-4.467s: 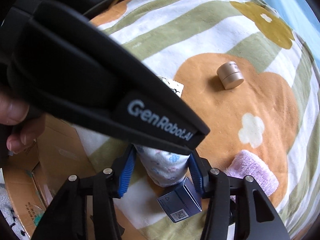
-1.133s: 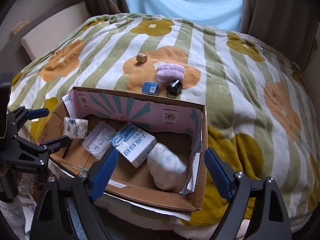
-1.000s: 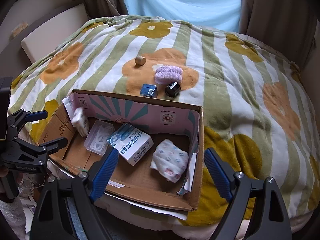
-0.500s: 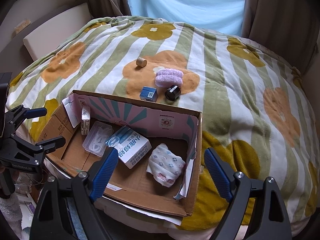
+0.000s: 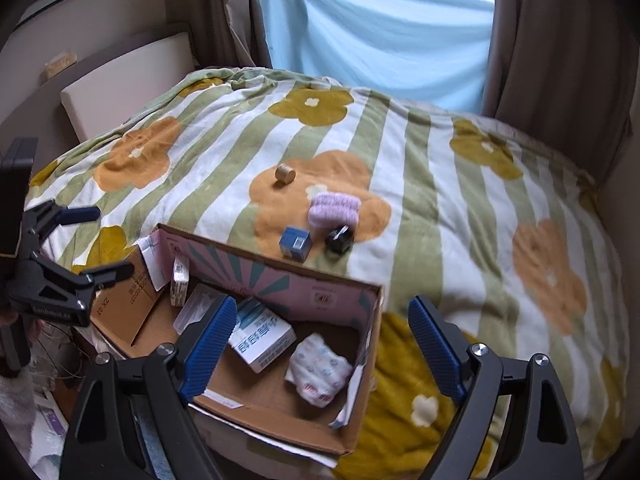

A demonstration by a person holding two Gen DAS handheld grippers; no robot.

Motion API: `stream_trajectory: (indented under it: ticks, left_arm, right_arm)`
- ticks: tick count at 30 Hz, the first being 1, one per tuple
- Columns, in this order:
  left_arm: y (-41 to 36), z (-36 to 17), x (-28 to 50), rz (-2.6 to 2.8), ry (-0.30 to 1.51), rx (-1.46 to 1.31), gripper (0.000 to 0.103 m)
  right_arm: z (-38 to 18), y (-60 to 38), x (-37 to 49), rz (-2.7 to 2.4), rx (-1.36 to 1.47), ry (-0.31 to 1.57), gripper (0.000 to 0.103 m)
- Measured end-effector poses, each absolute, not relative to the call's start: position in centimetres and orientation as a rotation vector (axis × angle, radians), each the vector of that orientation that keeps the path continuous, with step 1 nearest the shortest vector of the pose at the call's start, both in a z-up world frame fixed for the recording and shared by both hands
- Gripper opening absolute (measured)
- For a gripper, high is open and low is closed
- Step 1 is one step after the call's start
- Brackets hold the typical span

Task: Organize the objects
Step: 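Move both tools back toward the remaining items on the bed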

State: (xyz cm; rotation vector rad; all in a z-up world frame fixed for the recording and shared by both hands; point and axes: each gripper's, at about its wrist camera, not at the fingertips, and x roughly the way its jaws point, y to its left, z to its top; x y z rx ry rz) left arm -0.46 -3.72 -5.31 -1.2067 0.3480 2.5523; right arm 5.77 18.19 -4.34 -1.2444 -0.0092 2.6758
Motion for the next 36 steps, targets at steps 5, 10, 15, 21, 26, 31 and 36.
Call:
stream_trajectory:
  ticks: [5, 10, 15, 21, 26, 31, 36]
  left_arm:
    - [-3.6, -3.3, -3.6, 2.534, 0.374, -1.172, 0.103]
    - [-2.6, -2.4, -8.0, 2.450, 0.409, -1.142, 0.103]
    - [-2.4, -4.0, -13.5, 2.343, 0.370, -1.179, 0.103]
    - [-1.9, -7.8, -20.4, 2.261, 0.346, -1.222, 0.103]
    - [-0.6, -12.1, -25.6, 2.218, 0.338, -1.262, 0.103]
    - [0.9, -16.4, -29.3, 2.181, 0.330, -1.319, 0.095]
    - [2.0, -19.5, -31.2, 2.170, 0.349, -1.363, 0.094]
  right_arm:
    - [-2.4, 19.7, 3.9, 2.728, -1.264, 0.005, 0.085]
    - [-1.5, 21.2, 1.1, 2.759, -1.322, -0.030, 0.085]
    - [-2.7, 23.5, -2.5, 2.819, -1.424, -0.023, 0.085]
    - [-7.5, 25.3, -6.9, 2.799, -1.596, -0.116, 0.085]
    - [-11.7, 27.0, -9.7, 2.751, -1.712, -0.110, 0.085]
    - [-14.7, 27.7, -11.8, 2.748, -1.766, -0.122, 0.085]
    - [-16.9, 27.7, -13.3, 2.740, -1.811, -0.168, 0.083]
